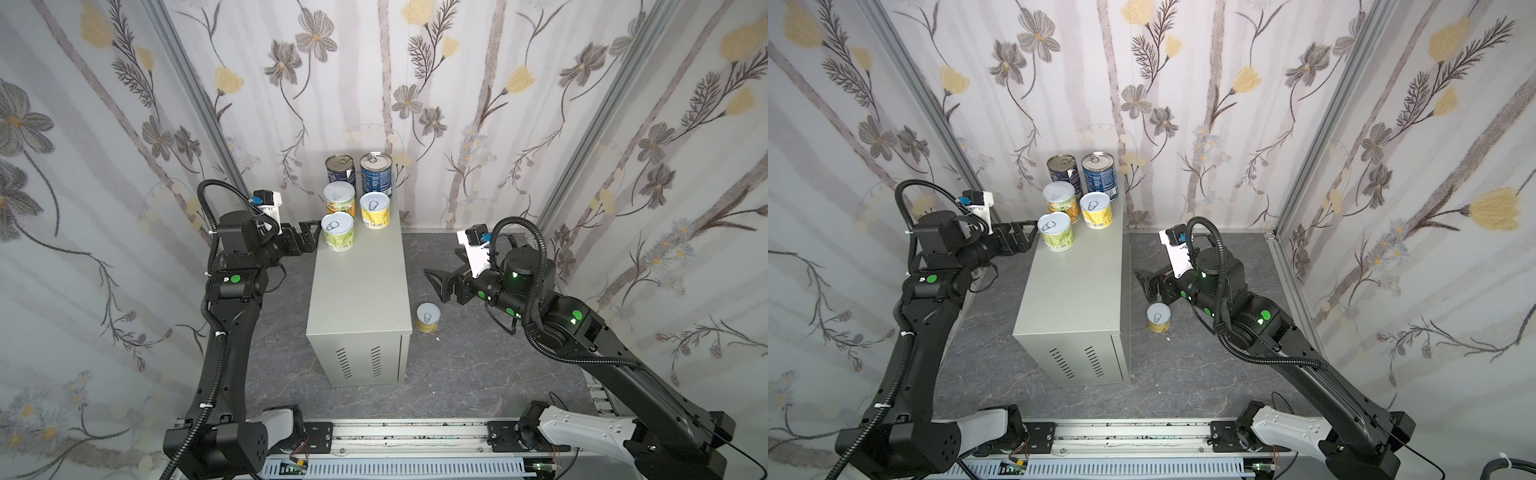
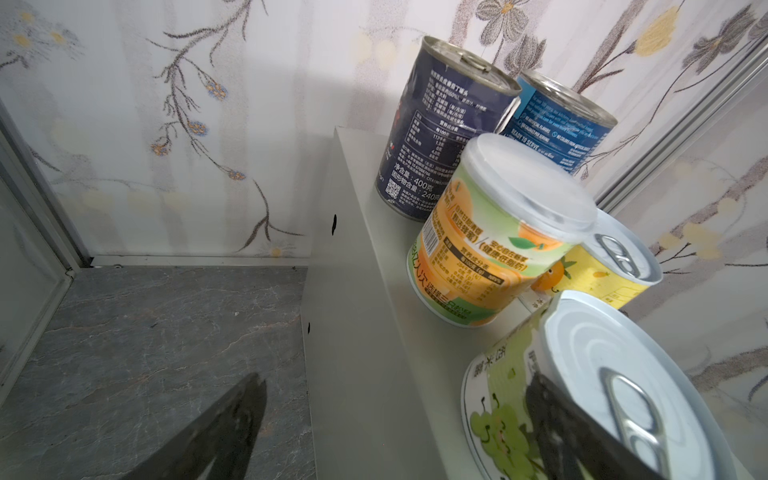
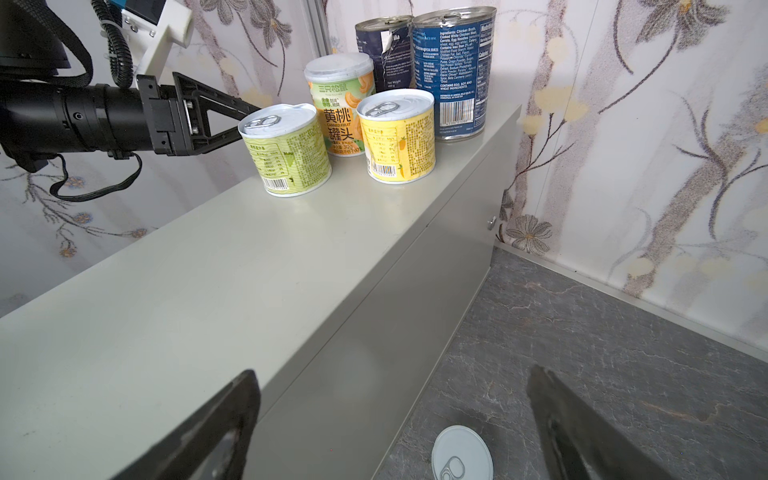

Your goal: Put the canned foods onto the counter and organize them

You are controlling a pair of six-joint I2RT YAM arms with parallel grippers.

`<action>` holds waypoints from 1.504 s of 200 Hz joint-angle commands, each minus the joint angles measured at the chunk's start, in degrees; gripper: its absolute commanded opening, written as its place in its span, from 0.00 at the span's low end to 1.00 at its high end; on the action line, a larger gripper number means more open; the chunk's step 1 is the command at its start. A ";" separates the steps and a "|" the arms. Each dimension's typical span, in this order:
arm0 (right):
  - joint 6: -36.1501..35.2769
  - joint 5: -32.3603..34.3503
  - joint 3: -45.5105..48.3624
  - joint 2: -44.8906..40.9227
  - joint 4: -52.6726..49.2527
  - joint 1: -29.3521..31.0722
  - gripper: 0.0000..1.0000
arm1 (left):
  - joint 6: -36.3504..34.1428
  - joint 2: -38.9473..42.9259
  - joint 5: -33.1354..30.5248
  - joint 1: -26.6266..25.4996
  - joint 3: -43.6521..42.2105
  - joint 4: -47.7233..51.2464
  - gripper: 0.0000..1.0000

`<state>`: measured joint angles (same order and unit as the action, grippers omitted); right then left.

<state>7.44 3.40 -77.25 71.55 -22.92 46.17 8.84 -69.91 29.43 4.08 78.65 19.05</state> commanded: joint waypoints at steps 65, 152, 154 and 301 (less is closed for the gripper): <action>-0.32 0.56 -0.97 0.81 0.68 0.06 1.00 | 0.21 -0.32 1.60 0.05 0.45 -2.52 1.00; 0.68 3.36 0.26 -0.09 0.52 -0.11 1.00 | -0.53 0.64 -3.09 0.67 2.36 0.92 1.00; 0.83 3.59 0.31 -0.16 0.44 -0.18 1.00 | -0.59 0.65 -3.47 0.67 2.49 1.19 1.00; 13.52 9.04 25.71 -5.28 1.46 -6.64 1.00 | -3.50 6.57 -13.35 0.13 5.02 15.69 1.00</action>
<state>17.87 12.80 -55.40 66.50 -24.84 39.57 6.22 -64.49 16.29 4.40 84.44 33.15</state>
